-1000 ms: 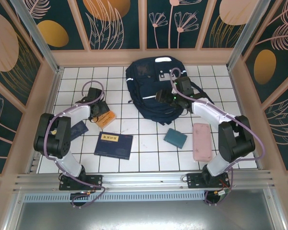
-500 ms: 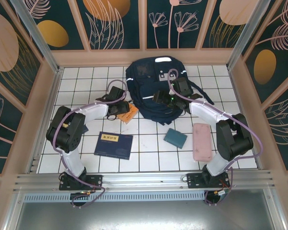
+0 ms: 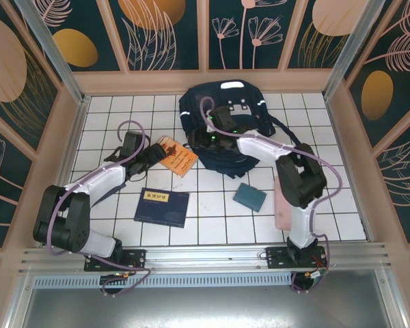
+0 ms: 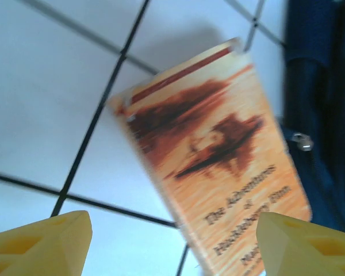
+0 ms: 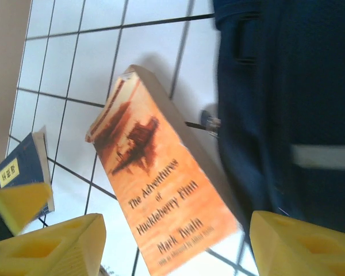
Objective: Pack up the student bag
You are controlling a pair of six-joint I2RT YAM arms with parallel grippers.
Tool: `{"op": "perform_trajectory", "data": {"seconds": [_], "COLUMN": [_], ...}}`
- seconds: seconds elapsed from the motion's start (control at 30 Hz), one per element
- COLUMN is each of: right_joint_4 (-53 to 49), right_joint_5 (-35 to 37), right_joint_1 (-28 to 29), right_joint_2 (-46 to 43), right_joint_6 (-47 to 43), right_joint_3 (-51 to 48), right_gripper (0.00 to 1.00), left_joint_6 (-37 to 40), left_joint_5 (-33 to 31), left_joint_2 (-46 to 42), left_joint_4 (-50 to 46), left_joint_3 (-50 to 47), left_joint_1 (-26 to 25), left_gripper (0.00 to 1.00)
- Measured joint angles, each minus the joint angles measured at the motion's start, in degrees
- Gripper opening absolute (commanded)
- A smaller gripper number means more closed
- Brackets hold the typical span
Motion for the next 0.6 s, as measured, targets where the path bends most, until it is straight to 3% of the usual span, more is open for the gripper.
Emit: {"op": "perform_trajectory", "data": {"seconds": [0.23,0.4,0.6], "right_joint_4": [-5.66,-8.39,-9.05], "right_joint_5": [2.6,3.52,4.07], "right_joint_1": [2.84,3.37,4.28], "right_joint_2": [13.55,14.88,14.86], "right_joint_6": [-2.84,-4.15,-5.68], "right_joint_3": [14.99,15.41,13.97], "right_gripper": [0.62,0.58,0.41], "left_joint_6": [-6.84,-8.79,-9.73], "left_joint_5": [4.22,6.69,8.87], "left_joint_2": [0.96,3.85,6.97], "left_joint_4": [5.49,9.27,11.37], "left_joint_3": [-4.2,-4.35,-4.35], "left_joint_1": [0.04,0.02,0.02], "left_gripper": [0.67,0.63,0.61]}}
